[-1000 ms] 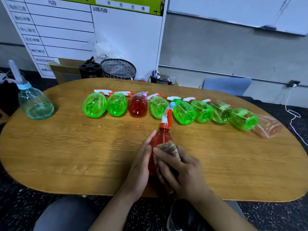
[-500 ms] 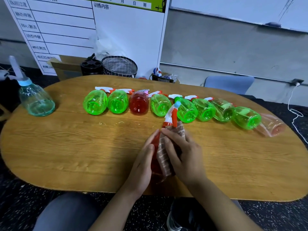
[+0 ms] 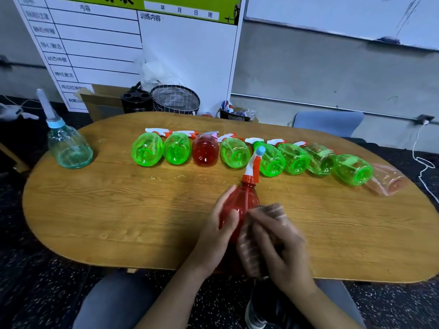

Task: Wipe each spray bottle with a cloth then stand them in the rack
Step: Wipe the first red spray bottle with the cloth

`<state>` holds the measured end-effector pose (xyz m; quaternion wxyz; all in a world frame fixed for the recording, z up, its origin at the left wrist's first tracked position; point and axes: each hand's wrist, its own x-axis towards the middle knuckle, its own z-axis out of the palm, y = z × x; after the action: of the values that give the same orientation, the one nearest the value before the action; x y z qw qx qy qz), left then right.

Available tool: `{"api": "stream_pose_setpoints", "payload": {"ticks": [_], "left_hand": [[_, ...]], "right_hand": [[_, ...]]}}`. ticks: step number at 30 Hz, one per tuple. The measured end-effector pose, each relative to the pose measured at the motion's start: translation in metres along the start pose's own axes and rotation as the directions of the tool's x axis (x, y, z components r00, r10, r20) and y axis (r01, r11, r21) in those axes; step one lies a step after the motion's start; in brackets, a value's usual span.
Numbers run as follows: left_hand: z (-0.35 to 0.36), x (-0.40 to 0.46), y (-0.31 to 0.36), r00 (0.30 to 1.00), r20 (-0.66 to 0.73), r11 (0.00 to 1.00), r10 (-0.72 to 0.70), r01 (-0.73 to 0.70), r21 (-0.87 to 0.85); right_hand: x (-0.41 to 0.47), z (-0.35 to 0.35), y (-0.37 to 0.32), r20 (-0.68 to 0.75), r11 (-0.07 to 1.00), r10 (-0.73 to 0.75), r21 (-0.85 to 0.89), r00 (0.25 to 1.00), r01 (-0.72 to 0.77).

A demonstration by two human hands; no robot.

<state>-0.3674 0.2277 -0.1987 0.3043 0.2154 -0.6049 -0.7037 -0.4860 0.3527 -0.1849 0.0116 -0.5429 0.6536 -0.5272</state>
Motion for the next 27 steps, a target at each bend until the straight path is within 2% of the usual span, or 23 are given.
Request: {"api": "stream_pose_setpoints", "payload": {"ticks": [2, 5, 7, 10, 14, 16, 18, 20, 22, 24, 27], "left_hand": [[-0.001, -0.001, 0.001, 1.0, 0.013, 1.0, -0.022, 0.022, 0.005], [-0.001, 0.002, -0.002, 1.0, 0.003, 0.999, -0.008, 0.008, -0.036], [-0.001, 0.005, -0.002, 1.0, 0.007, 0.997, 0.001, -0.001, -0.081], [-0.002, 0.005, -0.005, 1.0, 0.019, 0.987, -0.018, 0.021, -0.158], [-0.006, 0.007, -0.011, 0.997, 0.035, 0.97, -0.065, 0.072, -0.234], [-0.007, 0.008, -0.012, 0.995, 0.037, 0.957, -0.089, 0.095, -0.275], [-0.007, 0.008, -0.012, 0.995, 0.015, 0.953, -0.095, 0.095, -0.286], [-0.006, 0.007, -0.012, 0.995, -0.011, 0.957, -0.099, 0.092, -0.274], [-0.007, 0.007, -0.014, 0.995, -0.003, 0.957, -0.097, 0.092, -0.274], [-0.007, 0.008, -0.017, 0.995, 0.03, 0.952, -0.091, 0.096, -0.289], [-0.007, 0.009, -0.021, 0.996, 0.047, 0.955, -0.075, 0.086, -0.285]], "right_hand": [[0.009, 0.005, -0.001, -0.138, 0.96, 0.241, 0.177, 0.961, -0.216], [0.02, 0.01, -0.001, -0.165, 0.818, 0.5, 0.412, 0.85, -0.401], [0.021, 0.015, -0.001, -0.148, 0.759, 0.569, 0.472, 0.809, -0.448], [0.018, 0.02, -0.002, -0.164, 0.771, 0.577, 0.431, 0.8, -0.468], [0.021, 0.021, -0.005, -0.126, 0.727, 0.632, 0.438, 0.764, -0.529], [0.021, 0.023, -0.004, -0.113, 0.745, 0.626, 0.381, 0.772, -0.548], [0.027, 0.021, -0.003, -0.175, 0.812, 0.57, 0.274, 0.803, -0.516], [0.043, 0.013, -0.007, -0.232, 0.908, 0.417, 0.141, 0.879, -0.394], [0.064, 0.004, -0.014, -0.203, 0.964, 0.255, -0.023, 0.946, -0.265], [0.076, 0.003, -0.016, -0.087, 0.956, 0.202, -0.2, 0.975, -0.216], [0.072, 0.016, -0.017, 0.045, 0.859, 0.243, -0.474, 0.969, -0.193]]}}
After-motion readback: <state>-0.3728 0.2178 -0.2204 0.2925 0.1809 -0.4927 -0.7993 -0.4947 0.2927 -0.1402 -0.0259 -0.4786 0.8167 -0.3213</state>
